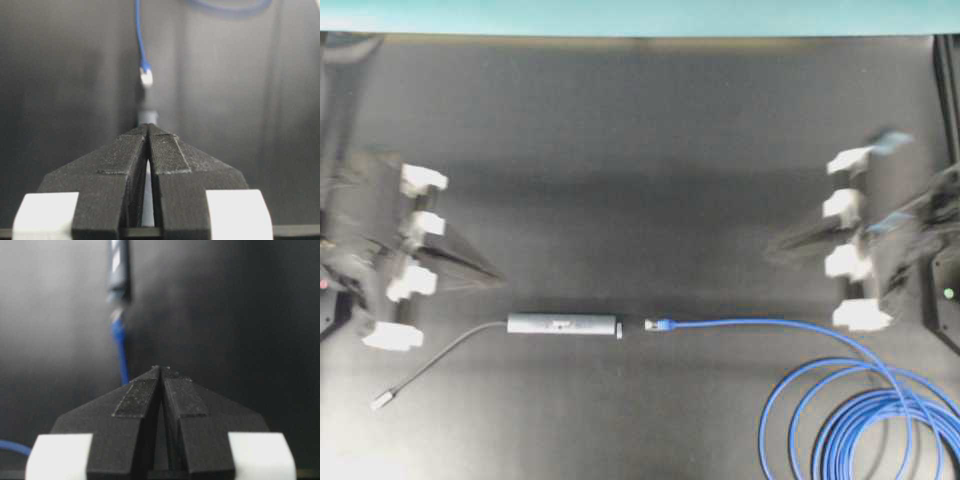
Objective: Insert the LAN cable into the hub.
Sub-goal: 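Move both grippers down toward the grey hub and blue cable plug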
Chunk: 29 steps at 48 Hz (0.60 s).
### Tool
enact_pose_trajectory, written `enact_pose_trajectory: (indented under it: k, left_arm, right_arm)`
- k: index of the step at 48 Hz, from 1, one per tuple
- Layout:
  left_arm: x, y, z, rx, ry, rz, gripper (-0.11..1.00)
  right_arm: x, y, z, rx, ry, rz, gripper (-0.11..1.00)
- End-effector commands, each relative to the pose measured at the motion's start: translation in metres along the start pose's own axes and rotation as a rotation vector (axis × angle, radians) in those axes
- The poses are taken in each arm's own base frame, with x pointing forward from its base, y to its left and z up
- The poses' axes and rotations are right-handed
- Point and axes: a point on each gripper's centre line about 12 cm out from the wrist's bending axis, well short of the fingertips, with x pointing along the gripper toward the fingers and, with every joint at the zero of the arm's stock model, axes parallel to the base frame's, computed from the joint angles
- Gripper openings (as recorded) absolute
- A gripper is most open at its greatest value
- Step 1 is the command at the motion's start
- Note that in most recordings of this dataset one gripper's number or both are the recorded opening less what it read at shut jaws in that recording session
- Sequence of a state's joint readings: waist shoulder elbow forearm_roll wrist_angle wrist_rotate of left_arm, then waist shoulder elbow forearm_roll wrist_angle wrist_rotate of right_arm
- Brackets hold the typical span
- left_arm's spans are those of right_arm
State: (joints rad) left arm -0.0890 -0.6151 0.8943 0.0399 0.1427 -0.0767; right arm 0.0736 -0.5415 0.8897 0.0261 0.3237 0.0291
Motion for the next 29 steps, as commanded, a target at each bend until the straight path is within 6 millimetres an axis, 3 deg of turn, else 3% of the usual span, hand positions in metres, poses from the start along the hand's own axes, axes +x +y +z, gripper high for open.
enact_pose_trajectory:
  k: [1, 16, 19, 24, 29]
  left_arm:
    - [0.01, -0.002, 0.013, 0.016, -0.009, -0.005, 0.0]
    - [0.028, -0.003, -0.004, 0.011, -0.067, -0.017, 0.04]
    - [0.029, -0.004, -0.01, 0.006, -0.109, -0.024, 0.16]
    - [0.032, -0.007, -0.023, -0.01, -0.16, -0.042, 0.46]
    - [0.036, -0.007, -0.036, -0.055, -0.188, -0.052, 0.76]
  right_arm:
    - [0.015, 0.004, 0.01, -0.005, 0.036, 0.007, 0.0]
    - [0.052, 0.005, 0.024, -0.01, 0.099, 0.005, 0.0]
    - [0.058, 0.005, 0.02, -0.006, 0.12, 0.002, 0.0]
    - [0.068, 0.005, 0.014, -0.008, 0.139, 0.003, 0.0]
    - [0.074, 0.005, 0.014, -0.014, 0.131, 0.002, 0.1]
